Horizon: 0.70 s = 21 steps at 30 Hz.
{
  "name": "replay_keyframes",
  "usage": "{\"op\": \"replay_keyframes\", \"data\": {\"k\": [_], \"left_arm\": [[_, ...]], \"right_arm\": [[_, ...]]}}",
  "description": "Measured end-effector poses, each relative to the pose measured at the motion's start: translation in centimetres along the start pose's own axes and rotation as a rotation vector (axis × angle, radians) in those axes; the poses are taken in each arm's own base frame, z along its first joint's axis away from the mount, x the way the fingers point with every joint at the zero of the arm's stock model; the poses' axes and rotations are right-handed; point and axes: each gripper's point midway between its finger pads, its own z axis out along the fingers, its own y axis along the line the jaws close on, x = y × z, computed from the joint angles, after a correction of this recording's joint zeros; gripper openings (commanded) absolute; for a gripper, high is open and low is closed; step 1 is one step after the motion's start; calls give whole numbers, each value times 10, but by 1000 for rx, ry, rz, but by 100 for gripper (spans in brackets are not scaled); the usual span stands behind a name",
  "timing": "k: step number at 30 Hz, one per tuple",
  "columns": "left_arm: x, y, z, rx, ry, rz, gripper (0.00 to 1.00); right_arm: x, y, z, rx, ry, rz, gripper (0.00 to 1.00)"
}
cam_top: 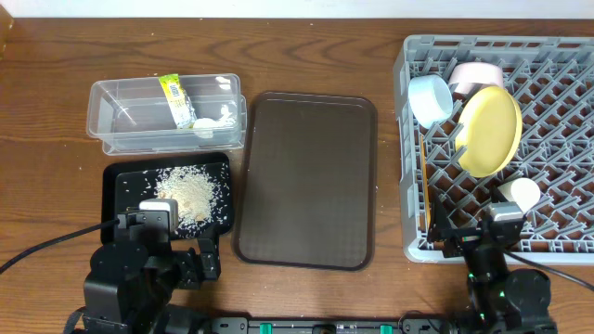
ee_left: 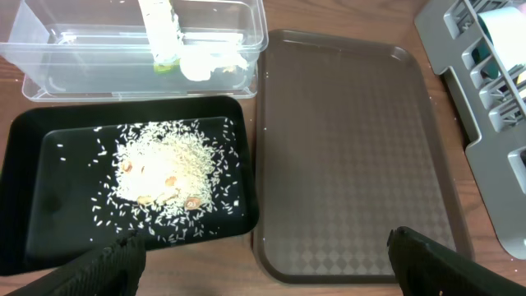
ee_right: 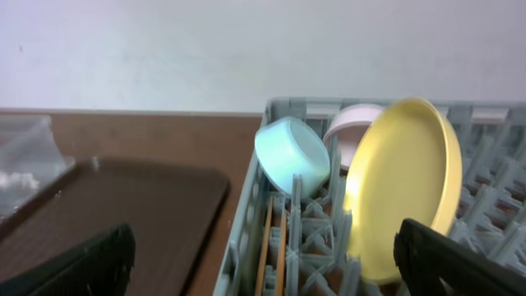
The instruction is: Sort waste into correct bins and load items into the dishwasher rack
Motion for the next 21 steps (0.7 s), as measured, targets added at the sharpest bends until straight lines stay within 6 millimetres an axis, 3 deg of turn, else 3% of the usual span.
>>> {"op": "replay_keyframes", "data": {"k": [11,21], "left_arm": [[0,0,0,0,0,0,97],[0,0,0,0,0,0,97]], "right_arm": [[12,-9,18,24,-158,-4,99],[52,-17,23,61,-24,-7,99]]}}
